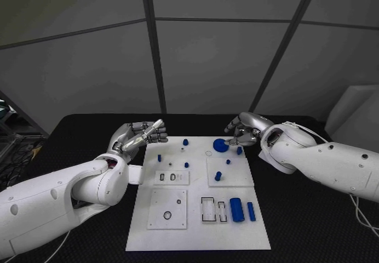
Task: Assemble the parts on the task board
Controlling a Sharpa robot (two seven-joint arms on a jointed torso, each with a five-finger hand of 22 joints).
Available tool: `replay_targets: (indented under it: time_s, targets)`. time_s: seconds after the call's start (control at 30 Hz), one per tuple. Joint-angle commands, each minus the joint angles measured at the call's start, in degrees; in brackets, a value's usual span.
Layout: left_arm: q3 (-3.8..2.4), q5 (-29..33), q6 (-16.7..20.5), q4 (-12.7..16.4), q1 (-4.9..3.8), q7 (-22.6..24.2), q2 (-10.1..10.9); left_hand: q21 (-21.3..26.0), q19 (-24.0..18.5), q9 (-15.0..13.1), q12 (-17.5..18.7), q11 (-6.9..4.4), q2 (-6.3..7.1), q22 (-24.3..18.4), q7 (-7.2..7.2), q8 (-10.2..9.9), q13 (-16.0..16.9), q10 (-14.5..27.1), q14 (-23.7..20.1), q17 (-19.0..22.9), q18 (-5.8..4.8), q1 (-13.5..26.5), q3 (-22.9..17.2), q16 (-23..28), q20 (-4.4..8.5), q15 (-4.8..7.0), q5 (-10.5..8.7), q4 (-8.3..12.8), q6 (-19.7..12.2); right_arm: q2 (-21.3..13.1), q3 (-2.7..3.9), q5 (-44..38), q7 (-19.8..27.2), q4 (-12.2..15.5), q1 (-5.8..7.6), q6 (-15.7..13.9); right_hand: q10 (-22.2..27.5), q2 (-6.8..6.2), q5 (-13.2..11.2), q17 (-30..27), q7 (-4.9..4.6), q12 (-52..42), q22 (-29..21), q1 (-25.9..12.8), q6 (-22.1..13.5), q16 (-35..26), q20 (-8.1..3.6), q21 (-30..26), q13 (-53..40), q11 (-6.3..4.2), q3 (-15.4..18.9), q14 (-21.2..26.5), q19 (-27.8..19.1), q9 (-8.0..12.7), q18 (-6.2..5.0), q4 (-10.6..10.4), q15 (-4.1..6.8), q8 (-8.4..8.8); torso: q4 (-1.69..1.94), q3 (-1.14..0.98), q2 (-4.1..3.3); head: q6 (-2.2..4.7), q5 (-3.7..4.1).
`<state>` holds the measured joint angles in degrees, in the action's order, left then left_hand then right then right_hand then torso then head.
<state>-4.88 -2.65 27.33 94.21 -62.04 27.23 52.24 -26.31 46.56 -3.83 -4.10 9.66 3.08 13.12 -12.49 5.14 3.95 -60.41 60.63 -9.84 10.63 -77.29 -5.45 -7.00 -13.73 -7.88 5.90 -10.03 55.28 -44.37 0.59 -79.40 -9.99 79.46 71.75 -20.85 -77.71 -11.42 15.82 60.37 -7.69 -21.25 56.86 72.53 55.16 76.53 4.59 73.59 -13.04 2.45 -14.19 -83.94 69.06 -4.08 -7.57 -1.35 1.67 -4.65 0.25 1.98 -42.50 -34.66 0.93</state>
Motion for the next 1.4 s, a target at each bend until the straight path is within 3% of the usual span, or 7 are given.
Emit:
replay_targets:
  time_s: [0.03, 0.07, 0.1, 0.3, 0.63, 1.07, 1.4]
  targets:
    - [-0.05, -0.4, -1.0, -0.2, -0.1, 0.1, -0.2, 0.0, -0.3, 0.1, 0.2, 0.34, -0.22, 0.0, -0.41, -0.2, -0.1, 0.0, -0.4, -0.1, -0.51, 0.5, 0.2, 0.2, 0.03, 0.17, -0.25, 0.2, 0.1, -0.3, 0.07, 5.4, -2.2, 0.1, 0.11, 3.8, 1.6, 1.06, 0.4, 3.5, -0.21, -7.0, 1.4, 2.8, -1.5, 2.1, -0.02, 0.7, -6.6, -0.22, 4.7, -2.0, 1.1, 0.0, 1.17, -2.0, -0.17, -0.55, -0.17, -0.08, 0.03, 0.11, 0.33]
    - [-0.05, -0.4, -1.0, -0.3, -0.1, 0.1, -0.3, 0.0, -0.3, 0.1, 0.2, 0.34, -0.22, 0.0, -0.41, -0.2, -0.1, 0.0, -0.4, -0.1, -0.51, 0.5, 0.2, 0.2, 0.03, 0.17, -0.25, 0.2, 0.1, -0.2, 0.08, 5.6, -2.4, -0.3, 0.11, 4.6, 2.7, 1.36, 0.4, 4.7, -0.23, -9.8, 1.7, 3.7, -1.9, 2.8, 0.0, 0.9, -9.3, -0.1, 6.3, -2.1, 1.4, 0.0, 1.21, -2.9, -0.29, -0.78, -0.21, -0.14, 0.01, 0.15, 0.33]
    - [-0.04, -0.4, -1.0, -0.4, -0.1, 0.1, -0.4, 0.0, -0.3, 0.1, 0.2, 0.34, -0.22, 0.0, -0.41, -0.2, -0.1, 0.0, -0.4, -0.1, -0.51, 0.5, 0.2, 0.2, 0.03, 0.17, -0.25, 0.2, 0.1, 0.2, 0.09, 5.8, -2.6, -1.1, 0.11, 5.5, 7.6, 1.63, 0.7, 6.4, -0.83, -16.6, 2.3, 6.1, -2.6, 3.9, 0.62, 1.2, -16.6, -0.2, 9.0, -2.2, 1.7, 0.0, 1.61, -5.6, -0.25, -1.74, -0.14, -0.17, -0.06, 0.23, 0.42]
    - [-0.04, -0.4, -1.1, -0.7, -0.09, 0.1, -0.8, 0.0, -0.3, 0.1, 0.2, 0.34, -0.22, 0.0, -0.41, -0.2, -0.1, 0.0, -0.4, -0.1, -0.51, 0.5, 0.2, 0.2, 0.03, 0.17, -0.25, 0.2, 0.1, 2.5, 0.1, 6.1, -2.7, -4.4, 0.1, 7.5, 6.6, 2.04, 0.8, 9.1, -0.9, -25.8, 3.1, 7.9, -4.5, 5.2, 0.74, 1.6, -26.7, 0.81, 9.9, -2.5, 2.1, 0.1, 1.52, -8.7, -0.68, -2.15, 0.22, 0.02, -0.12, 0.17, 0.69]
    - [-0.04, -0.4, -1.1, -0.9, -0.09, 0.2, -0.9, 0.0, -0.4, 0.1, 0.2, 0.34, -0.26, 0.0, -0.4, -0.2, -0.1, 0.0, -0.4, -0.1, -0.5, 0.5, 0.2, 0.3, 0.01, 0.16, -0.25, 0.2, 0.1, 5.9, 0.11, 5.7, -2.9, -8.3, 0.08, 9.6, 3.7, 1.76, 0.7, 12.8, -1.51, -38.4, 4.4, 10.3, -7.1, 7.0, 1.31, 2.4, -40.7, 1.46, 11.9, -3.0, 2.8, 0.2, 1.72, -13.1, -1.28, -2.59, 0.07, 0.11, -0.13, -0.23, 0.45]
    - [-0.04, -0.4, -1.1, -1.0, -0.09, 0.1, -0.8, 0.0, -0.5, 0.1, 0.2, 0.34, -0.3, 0.0, -0.4, -0.3, -0.1, 0.0, -0.4, -0.1, -0.5, 0.5, 0.2, 0.3, -0.01, 0.16, -0.25, 0.3, 0.1, 7.6, 0.1, 4.2, -3.7, -9.5, 0.06, 11.6, 0.7, 2.1, 0.7, 14.2, -1.56, -46.6, 5.0, 11.2, -6.6, 7.7, 1.48, 2.8, -49.9, 1.59, 12.2, -3.2, 3.0, 0.1, 1.82, -14.3, -1.43, -3.71, 0.04, 0.06, -0.1, -0.54, 0.44]
    - [-0.04, -0.4, -1.1, -1.0, -0.09, 0.2, -0.8, 0.0, -0.6, 0.1, 0.3, 0.35, -0.39, 0.0, -0.4, -0.3, -0.1, 0.0, -0.4, -0.1, -0.48, 0.3, 0.2, 0.4, -0.03, 0.15, -0.23, 0.4, 0.0, 8.0, 0.08, 3.6, -4.2, -9.9, 0.04, 11.9, -0.7, 3.35, 0.6, 15.1, -1.45, -50.6, 5.7, 11.8, -5.3, 8.1, 1.5, 3.2, -54.5, 1.54, 11.6, -3.3, 3.4, 0.0, 1.93, -13.9, -1.42, -4.73, 0.07, 0.04, -0.1, -0.76, 0.37]
